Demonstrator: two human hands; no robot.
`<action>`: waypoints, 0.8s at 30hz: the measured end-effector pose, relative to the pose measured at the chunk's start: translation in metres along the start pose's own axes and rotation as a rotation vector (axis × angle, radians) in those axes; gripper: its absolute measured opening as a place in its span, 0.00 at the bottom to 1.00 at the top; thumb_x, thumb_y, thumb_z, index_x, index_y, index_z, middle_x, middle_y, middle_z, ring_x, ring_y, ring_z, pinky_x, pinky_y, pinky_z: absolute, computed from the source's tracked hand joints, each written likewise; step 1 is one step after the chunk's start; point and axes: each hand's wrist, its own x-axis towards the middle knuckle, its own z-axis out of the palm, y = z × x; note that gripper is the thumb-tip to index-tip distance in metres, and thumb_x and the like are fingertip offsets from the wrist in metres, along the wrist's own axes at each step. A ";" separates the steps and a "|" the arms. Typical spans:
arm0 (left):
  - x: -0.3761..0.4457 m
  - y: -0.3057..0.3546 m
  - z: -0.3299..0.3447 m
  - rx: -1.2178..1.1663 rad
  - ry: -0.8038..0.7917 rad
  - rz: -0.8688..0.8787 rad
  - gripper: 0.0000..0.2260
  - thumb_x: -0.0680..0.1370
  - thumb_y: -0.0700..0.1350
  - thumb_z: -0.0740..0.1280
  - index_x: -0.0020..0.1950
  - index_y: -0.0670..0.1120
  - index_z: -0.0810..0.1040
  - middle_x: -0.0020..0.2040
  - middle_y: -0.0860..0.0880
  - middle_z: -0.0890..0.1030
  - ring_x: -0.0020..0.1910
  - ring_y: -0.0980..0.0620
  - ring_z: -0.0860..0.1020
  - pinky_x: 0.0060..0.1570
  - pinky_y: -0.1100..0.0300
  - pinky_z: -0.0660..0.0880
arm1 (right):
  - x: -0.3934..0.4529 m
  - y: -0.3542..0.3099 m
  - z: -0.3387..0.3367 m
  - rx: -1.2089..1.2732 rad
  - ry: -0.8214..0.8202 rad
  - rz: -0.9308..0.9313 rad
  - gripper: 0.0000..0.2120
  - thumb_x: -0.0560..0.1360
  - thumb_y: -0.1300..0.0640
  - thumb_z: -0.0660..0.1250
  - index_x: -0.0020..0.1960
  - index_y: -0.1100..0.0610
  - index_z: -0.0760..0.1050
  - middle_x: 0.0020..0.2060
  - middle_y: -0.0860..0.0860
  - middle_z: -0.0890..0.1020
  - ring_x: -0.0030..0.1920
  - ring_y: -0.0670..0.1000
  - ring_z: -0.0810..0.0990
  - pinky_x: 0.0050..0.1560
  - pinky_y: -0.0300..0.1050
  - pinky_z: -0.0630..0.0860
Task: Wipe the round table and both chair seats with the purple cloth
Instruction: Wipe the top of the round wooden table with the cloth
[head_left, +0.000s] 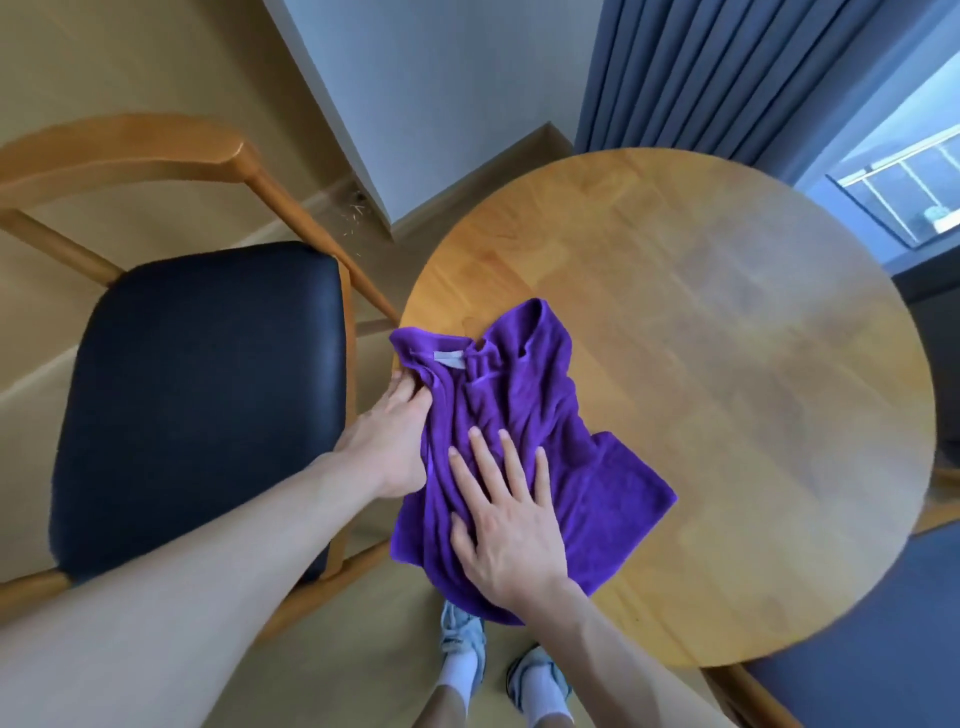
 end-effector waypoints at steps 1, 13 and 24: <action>0.000 -0.001 -0.002 -0.023 0.007 -0.001 0.36 0.74 0.39 0.67 0.80 0.52 0.57 0.83 0.54 0.50 0.83 0.50 0.50 0.69 0.49 0.71 | -0.001 0.001 -0.001 0.003 -0.001 -0.007 0.33 0.79 0.42 0.58 0.83 0.48 0.57 0.83 0.51 0.55 0.83 0.60 0.49 0.78 0.69 0.49; 0.004 -0.004 -0.014 -0.320 0.238 -0.124 0.18 0.75 0.43 0.67 0.61 0.51 0.64 0.56 0.48 0.78 0.51 0.43 0.80 0.51 0.45 0.79 | 0.054 -0.027 0.001 -0.019 0.039 0.000 0.31 0.81 0.39 0.55 0.82 0.49 0.58 0.83 0.51 0.56 0.82 0.62 0.50 0.77 0.72 0.45; -0.050 0.039 0.061 -0.242 0.298 0.081 0.35 0.75 0.41 0.68 0.80 0.43 0.58 0.82 0.46 0.56 0.80 0.46 0.58 0.76 0.48 0.63 | -0.057 0.056 -0.020 -0.104 -0.075 -0.128 0.35 0.80 0.35 0.57 0.83 0.45 0.55 0.83 0.49 0.53 0.83 0.57 0.49 0.79 0.69 0.46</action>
